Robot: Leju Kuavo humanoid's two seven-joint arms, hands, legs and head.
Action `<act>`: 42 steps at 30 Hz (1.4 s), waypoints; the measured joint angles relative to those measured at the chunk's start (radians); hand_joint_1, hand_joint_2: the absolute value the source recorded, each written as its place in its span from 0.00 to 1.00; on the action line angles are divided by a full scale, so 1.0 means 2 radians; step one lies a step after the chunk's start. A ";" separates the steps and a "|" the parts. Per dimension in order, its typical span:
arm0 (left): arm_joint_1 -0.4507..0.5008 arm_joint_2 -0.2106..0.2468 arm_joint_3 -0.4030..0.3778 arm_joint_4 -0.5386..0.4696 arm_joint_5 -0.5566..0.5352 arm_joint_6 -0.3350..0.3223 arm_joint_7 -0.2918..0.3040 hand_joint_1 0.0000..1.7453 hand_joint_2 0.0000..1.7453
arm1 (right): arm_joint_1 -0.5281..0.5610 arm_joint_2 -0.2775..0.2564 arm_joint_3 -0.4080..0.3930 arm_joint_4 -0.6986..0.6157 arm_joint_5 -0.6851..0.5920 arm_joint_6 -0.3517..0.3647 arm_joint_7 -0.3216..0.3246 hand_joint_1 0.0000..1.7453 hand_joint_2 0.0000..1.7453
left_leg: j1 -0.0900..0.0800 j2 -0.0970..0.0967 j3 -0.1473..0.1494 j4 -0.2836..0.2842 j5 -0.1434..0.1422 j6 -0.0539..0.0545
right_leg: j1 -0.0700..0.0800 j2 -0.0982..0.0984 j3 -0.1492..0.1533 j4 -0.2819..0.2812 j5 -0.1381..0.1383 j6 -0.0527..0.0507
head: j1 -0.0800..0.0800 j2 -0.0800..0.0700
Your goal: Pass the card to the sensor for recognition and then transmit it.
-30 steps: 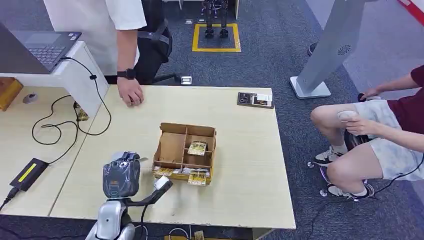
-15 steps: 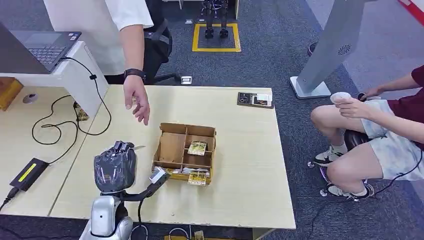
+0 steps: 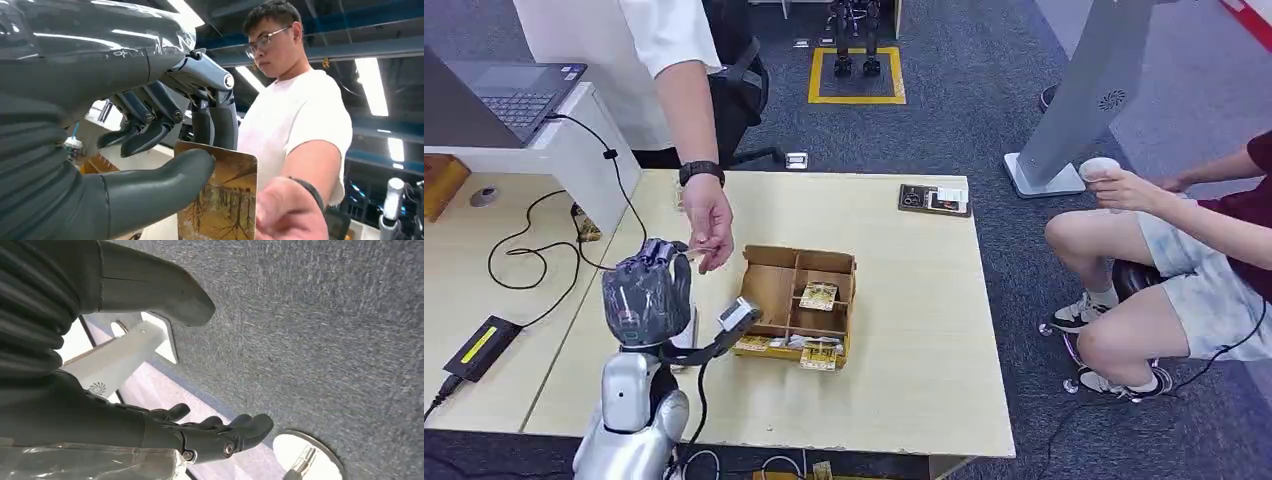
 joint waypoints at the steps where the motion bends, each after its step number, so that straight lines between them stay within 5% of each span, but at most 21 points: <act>1: -0.008 0.000 0.000 0.006 0.002 0.000 0.003 1.00 1.00 | -0.002 -0.001 0.002 0.003 0.000 -0.001 0.001 0.00 1.00 | 0.000 0.000 0.000 0.000 0.000 0.000 | 0.000 0.000 0.000 0.000 0.000 0.000 | 0.000 0.000; 21: -0.063 -0.003 -0.002 0.059 0.018 0.000 0.014 1.00 1.00 | -0.013 -0.012 0.020 0.037 0.000 -0.008 0.009 0.00 1.00 | 0.000 0.000 0.000 0.000 0.000 0.000 | 0.000 0.000 -0.001 0.000 0.000 0.000 | 0.000 0.000; 22: -0.063 -0.004 -0.002 0.059 0.021 0.000 0.013 0.84 1.00 | -0.013 -0.012 0.021 0.037 0.000 -0.008 0.009 0.00 1.00 | 0.000 0.000 0.000 0.000 0.000 0.000 | 0.000 0.000 -0.001 0.000 0.000 0.000 | 0.000 0.000; 23: -0.063 -0.004 -0.002 0.059 0.027 0.000 0.010 0.00 1.00 | -0.013 -0.012 0.021 0.038 0.000 -0.008 0.009 0.00 1.00 | 0.000 0.000 0.000 0.000 0.000 0.000 | 0.000 0.000 -0.001 0.000 0.000 0.000 | 0.000 0.000; 42: -0.032 -0.006 -0.003 0.043 0.095 0.000 -0.042 0.00 1.00 | -0.009 -0.013 0.006 0.037 0.000 -0.015 -0.002 0.00 1.00 | 0.000 0.000 -0.001 0.000 0.000 0.000 | 0.000 0.000 -0.001 0.000 0.000 0.000 | 0.000 0.000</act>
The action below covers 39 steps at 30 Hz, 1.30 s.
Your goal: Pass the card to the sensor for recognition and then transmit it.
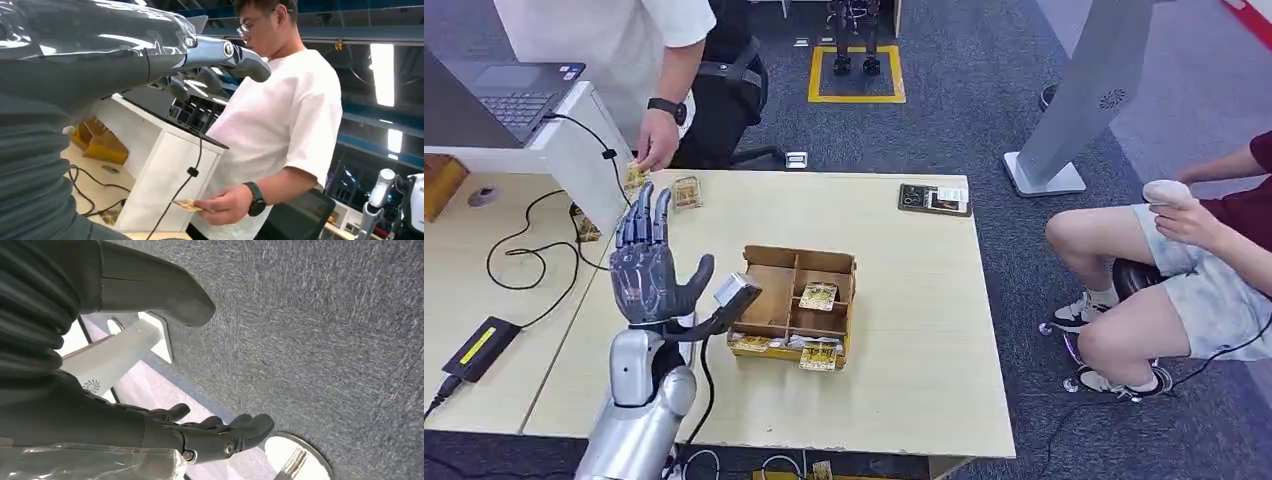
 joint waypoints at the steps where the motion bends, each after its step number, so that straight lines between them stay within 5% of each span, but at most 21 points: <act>1: 0.005 0.001 0.000 -0.006 0.001 0.000 -0.002 0.00 1.00 | 0.001 0.000 -0.002 -0.002 0.000 0.000 -0.001 0.00 1.00 | 0.000 0.000 0.000 0.000 0.000 0.000 | 0.000 0.000 0.000 0.000 0.000 0.000 | 0.000 0.000; 4: 0.016 0.004 0.000 -0.020 0.006 0.000 -0.018 0.00 1.00 | 0.003 0.001 -0.008 -0.007 0.000 0.002 -0.005 0.00 1.00 | 0.000 0.000 0.000 0.000 0.000 0.000 | 0.000 0.000 0.000 0.000 0.000 0.000 | 0.000 0.000; 5: 0.020 0.004 0.000 -0.026 0.010 0.000 -0.025 0.00 0.00 | 0.005 0.002 -0.010 -0.010 0.000 0.005 -0.006 0.00 1.00 | 0.000 0.000 0.000 0.000 0.000 0.000 | 0.000 0.000 0.000 0.000 0.000 0.000 | 0.000 0.000; 9: 0.039 0.009 -0.008 -0.050 0.032 -0.001 -0.039 0.00 0.00 | 0.009 0.007 -0.020 -0.023 0.000 0.014 -0.009 0.00 1.00 | 0.000 0.000 0.000 0.000 0.000 0.000 | 0.000 0.000 0.000 0.000 0.000 0.000 | 0.000 0.000; 10: 0.043 0.013 -0.012 -0.054 0.053 -0.001 -0.038 0.00 1.00 | 0.011 0.010 -0.022 -0.030 0.000 0.021 -0.010 0.00 1.00 | 0.000 0.000 0.000 0.000 0.000 0.000 | 0.000 0.000 0.000 0.000 0.000 0.000 | 0.000 0.000; 21: 0.073 0.073 -0.078 -0.103 0.113 -0.012 -0.073 0.00 1.00 | 0.024 0.027 -0.041 -0.081 0.000 0.047 -0.023 0.00 1.00 | 0.000 0.000 0.000 0.000 0.000 0.000 | 0.000 0.000 0.000 0.000 0.000 0.000 | 0.000 0.000; 39: 0.063 0.097 -0.108 -0.102 0.130 -0.013 -0.089 0.00 1.00 | 0.005 0.013 -0.044 -0.049 0.000 0.026 -0.014 0.00 1.00 | 0.000 0.000 0.000 0.000 0.000 0.000 | 0.000 0.000 0.000 0.000 0.000 0.000 | 0.000 0.000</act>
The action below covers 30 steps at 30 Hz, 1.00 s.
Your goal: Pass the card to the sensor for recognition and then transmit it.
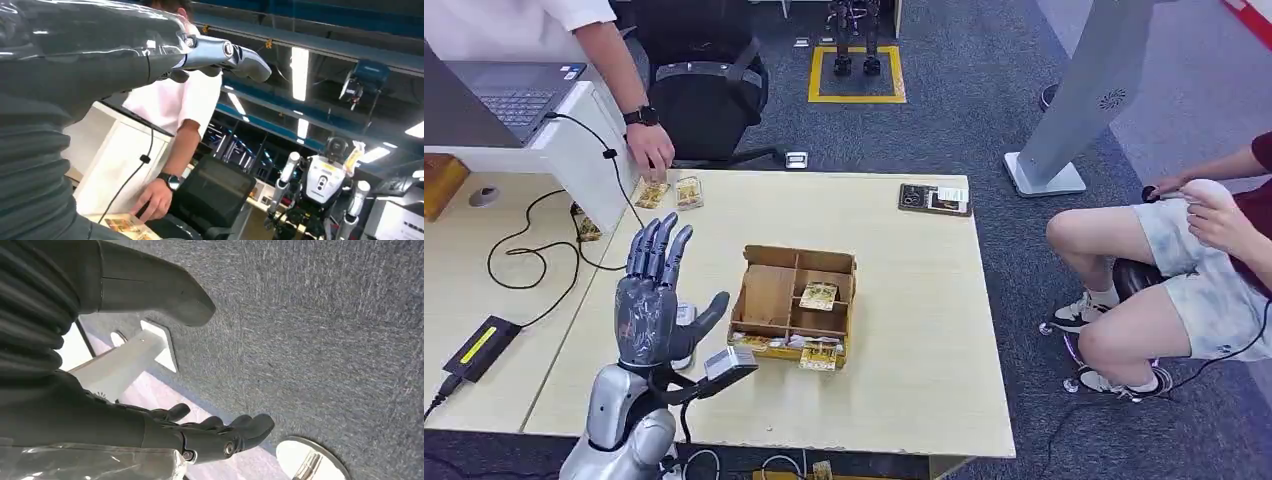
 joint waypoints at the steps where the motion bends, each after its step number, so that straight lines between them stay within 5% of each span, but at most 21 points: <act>1: -0.001 0.002 -0.004 0.003 0.000 -0.002 -0.001 0.00 1.00 | -0.001 -0.002 0.000 0.006 0.000 -0.002 0.000 0.00 1.00 | 0.000 0.000 0.000 0.000 0.000 0.000 | 0.000 0.000 0.000 0.000 0.000 0.000 | 0.000 0.000; 16: -0.007 0.033 -0.057 0.025 0.025 -0.078 -0.027 0.00 1.00 | -0.014 -0.034 0.000 0.068 0.000 -0.027 -0.007 0.00 1.00 | 0.000 0.000 0.000 0.000 0.000 0.000 | 0.000 0.000 0.000 0.000 0.000 0.000 | 0.000 0.000; 30: 0.007 0.037 -0.091 0.025 0.024 -0.096 -0.016 0.00 1.00 | -0.011 -0.040 -0.003 0.079 0.000 -0.027 -0.006 0.00 1.00 | 0.000 0.000 0.000 0.000 0.000 0.000 | 0.000 0.000 0.000 0.000 0.000 0.000 | 0.000 0.000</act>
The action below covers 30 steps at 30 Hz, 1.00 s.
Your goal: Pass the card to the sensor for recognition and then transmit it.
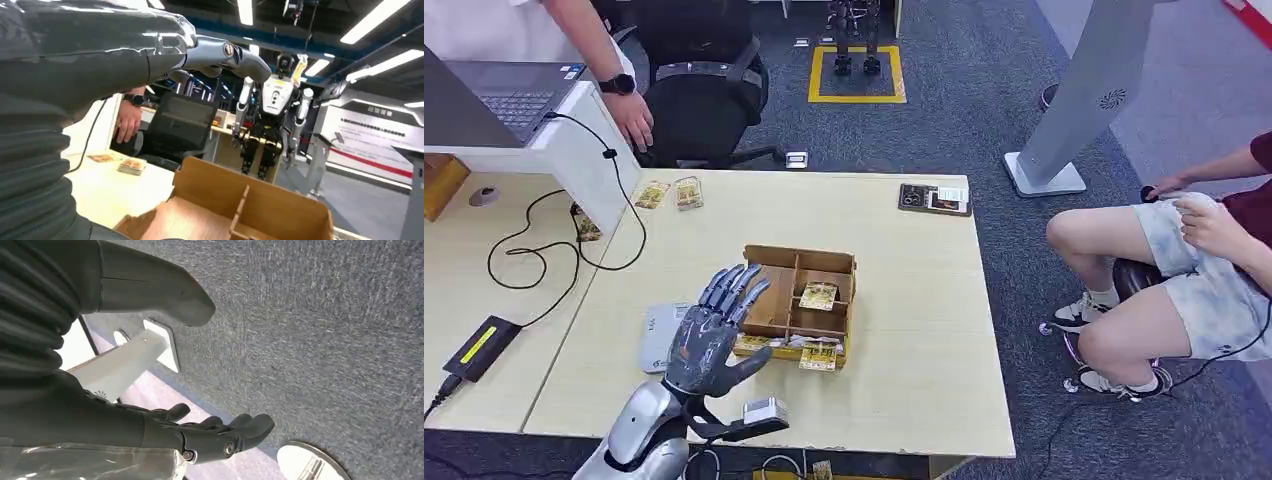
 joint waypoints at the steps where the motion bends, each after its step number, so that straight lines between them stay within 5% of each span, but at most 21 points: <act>1: 0.000 0.000 0.000 0.000 0.000 -0.001 0.000 0.00 1.00 | 0.000 0.000 0.000 0.000 0.000 0.000 0.000 0.00 1.00 | 0.000 0.000 0.000 0.000 0.000 0.000 | 0.000 0.000 0.000 0.000 0.000 0.000 | 0.000 0.000; 13: 0.002 0.012 -0.011 0.000 -0.021 -0.044 0.028 0.00 1.00 | 0.002 0.000 0.002 -0.007 0.000 0.002 0.002 0.00 1.00 | 0.000 0.000 0.000 0.000 0.000 0.000 | 0.000 0.000 0.000 0.000 0.000 0.000 | 0.000 0.000; 19: -0.006 0.016 -0.012 0.000 -0.093 -0.071 0.101 0.00 1.00 | 0.003 0.000 0.006 -0.015 0.000 0.013 0.013 0.00 1.00 | 0.000 0.000 0.000 0.000 0.000 0.000 | 0.000 0.000 0.000 0.000 0.000 0.000 | 0.000 0.000; 30: -0.017 0.020 -0.012 0.000 -0.104 -0.092 0.113 0.00 1.00 | 0.003 0.000 0.015 -0.020 0.000 0.016 0.016 0.00 1.00 | 0.000 0.000 0.000 0.000 0.000 0.000 | 0.000 0.000 0.000 0.000 0.000 0.000 | 0.000 0.000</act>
